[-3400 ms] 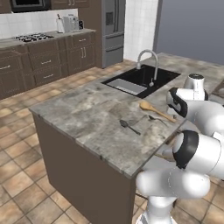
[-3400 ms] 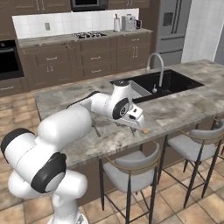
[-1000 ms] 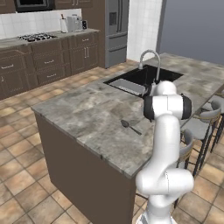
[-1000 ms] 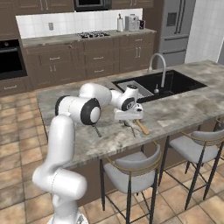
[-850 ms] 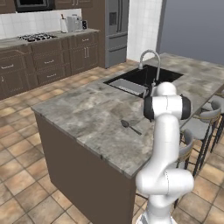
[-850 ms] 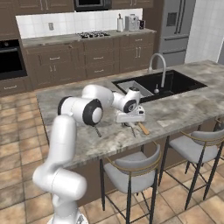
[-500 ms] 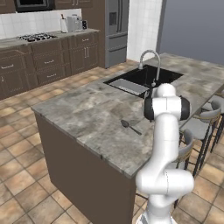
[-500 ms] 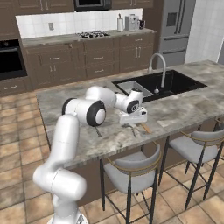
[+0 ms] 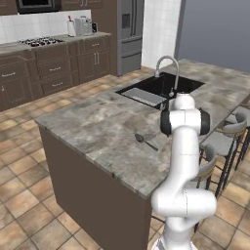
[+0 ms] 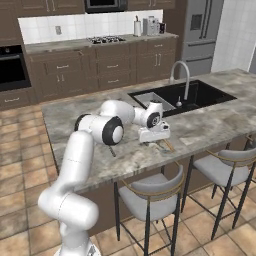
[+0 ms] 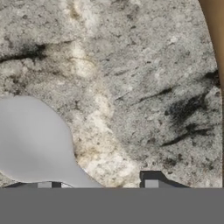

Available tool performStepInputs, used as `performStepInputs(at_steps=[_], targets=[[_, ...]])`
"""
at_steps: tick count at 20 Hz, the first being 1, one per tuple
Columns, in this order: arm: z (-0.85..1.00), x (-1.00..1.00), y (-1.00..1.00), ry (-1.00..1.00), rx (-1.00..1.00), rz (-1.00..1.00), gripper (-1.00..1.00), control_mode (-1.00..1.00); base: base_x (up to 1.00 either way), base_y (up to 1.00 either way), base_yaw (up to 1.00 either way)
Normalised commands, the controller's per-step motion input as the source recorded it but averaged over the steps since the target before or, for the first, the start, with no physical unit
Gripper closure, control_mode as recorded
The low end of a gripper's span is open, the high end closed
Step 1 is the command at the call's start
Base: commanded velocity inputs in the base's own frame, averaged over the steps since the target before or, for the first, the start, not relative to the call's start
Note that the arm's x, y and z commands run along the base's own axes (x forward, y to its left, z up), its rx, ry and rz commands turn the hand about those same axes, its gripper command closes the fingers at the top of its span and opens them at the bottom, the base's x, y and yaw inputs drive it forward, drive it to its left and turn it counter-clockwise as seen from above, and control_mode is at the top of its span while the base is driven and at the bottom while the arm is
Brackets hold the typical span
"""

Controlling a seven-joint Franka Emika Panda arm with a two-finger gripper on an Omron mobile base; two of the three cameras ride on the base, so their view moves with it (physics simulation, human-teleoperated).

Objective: Pick up the metallic utensils from the counter and place them in the open drawer. Make sure not to pick up any wooden utensils.

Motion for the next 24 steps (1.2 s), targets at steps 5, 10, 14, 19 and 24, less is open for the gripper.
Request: performStepInputs(at_steps=[5,10,14,19,24], targets=[[-0.64,-0.40,-0.03,0.07,-0.10,0.02,1.00,-1.00,0.00,0.00,0.00],[-0.40,-0.53,-0.21,0.01,-0.01,0.00,1.00,-1.00,0.00,0.00,0.00],[-0.10,-0.63,-0.13,0.00,0.00,0.00,1.00,-1.00,0.00,0.00,0.00],[0.24,-0.64,0.00,-0.03,0.02,0.00,1.00,-1.00,0.00,0.00,0.00],[0.92,-0.66,0.07,-0.14,0.08,0.00,1.00,-1.00,0.00,0.00,0.00]])
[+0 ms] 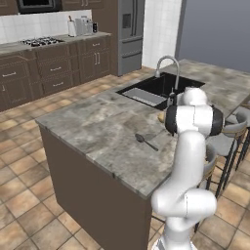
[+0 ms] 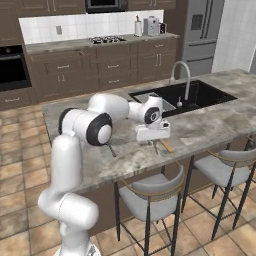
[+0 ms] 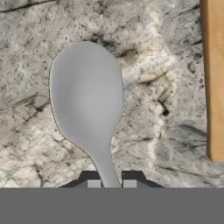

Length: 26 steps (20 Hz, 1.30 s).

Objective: Pick up the metallic utensils from the counter and place them in the open drawer. Make sure not to pick up any wooden utensils.

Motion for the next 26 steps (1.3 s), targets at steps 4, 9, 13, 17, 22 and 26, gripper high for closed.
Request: performStepInputs(at_steps=[4,9,13,17,22,26], targets=[[1.00,-0.71,0.44,-0.18,0.04,0.00,1.00,-1.00,0.00,0.00,0.00],[0.82,-0.99,0.66,-0.24,0.05,0.06,1.00,-1.00,0.00,0.00,0.00],[0.19,-1.00,0.95,-0.22,0.10,0.12,1.00,-1.00,0.00,0.00,0.00],[0.00,-1.00,1.00,-0.11,0.09,0.13,1.00,-1.00,0.00,0.00,0.00],[0.00,0.00,0.00,0.00,0.00,0.00,1.00,1.00,-1.00,1.00,0.11],[0.00,0.00,0.00,0.00,0.00,0.00,1.00,1.00,-0.90,1.00,0.07]])
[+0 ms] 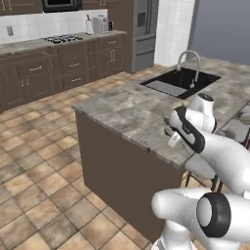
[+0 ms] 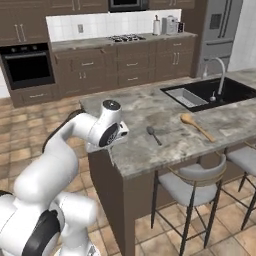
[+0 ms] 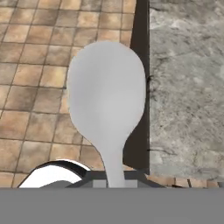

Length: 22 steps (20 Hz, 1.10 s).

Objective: Pick up the metallic utensils from the counter and place them in the open drawer. Make sure not to pick up any wooden utensils.

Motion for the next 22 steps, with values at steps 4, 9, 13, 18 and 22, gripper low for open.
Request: performStepInputs(at_steps=[4,9,13,18,22], targets=[[0.00,0.00,0.00,0.00,0.00,0.00,1.00,1.00,-0.51,1.00,0.01],[0.00,0.00,0.00,0.00,0.00,0.00,1.00,1.00,0.00,1.00,-0.01],[0.00,0.00,0.00,0.00,0.00,0.00,1.00,1.00,0.66,1.00,-0.09],[0.00,0.00,0.00,0.00,0.00,0.00,1.00,1.00,1.00,1.00,-0.14],[0.00,0.00,0.00,0.00,0.00,0.00,1.00,1.00,1.00,1.00,-0.16]])
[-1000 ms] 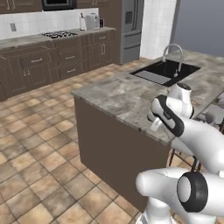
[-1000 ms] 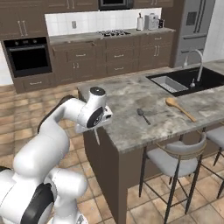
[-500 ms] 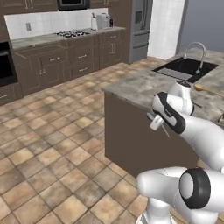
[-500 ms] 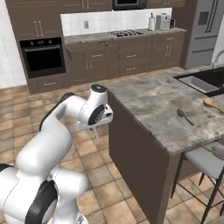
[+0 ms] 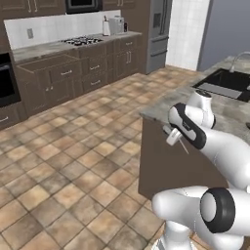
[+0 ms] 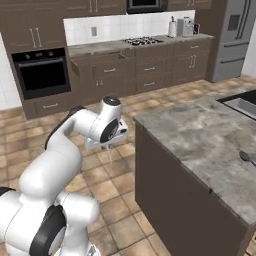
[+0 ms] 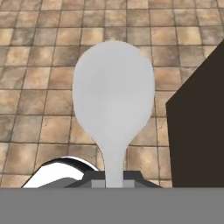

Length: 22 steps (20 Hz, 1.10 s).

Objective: Pick up the metallic utensils from the counter and place them in the open drawer. Make sure not to pick up any wooden utensils.

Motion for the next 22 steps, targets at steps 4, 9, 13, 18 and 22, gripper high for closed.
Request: performStepInputs(at_steps=[4,9,13,18,22], targets=[[0.00,0.00,0.00,0.00,0.00,0.00,1.00,1.00,1.00,1.00,-0.16],[0.00,0.00,0.00,0.00,0.00,0.00,1.00,1.00,0.68,1.00,-0.14],[0.00,0.00,0.00,0.00,0.00,0.00,1.00,1.00,0.58,1.00,-0.17],[0.00,0.00,0.00,0.00,0.00,0.00,1.00,1.00,0.52,1.00,-0.18],[0.00,0.00,0.00,0.00,0.00,0.00,1.00,1.00,0.47,1.00,-0.17]])
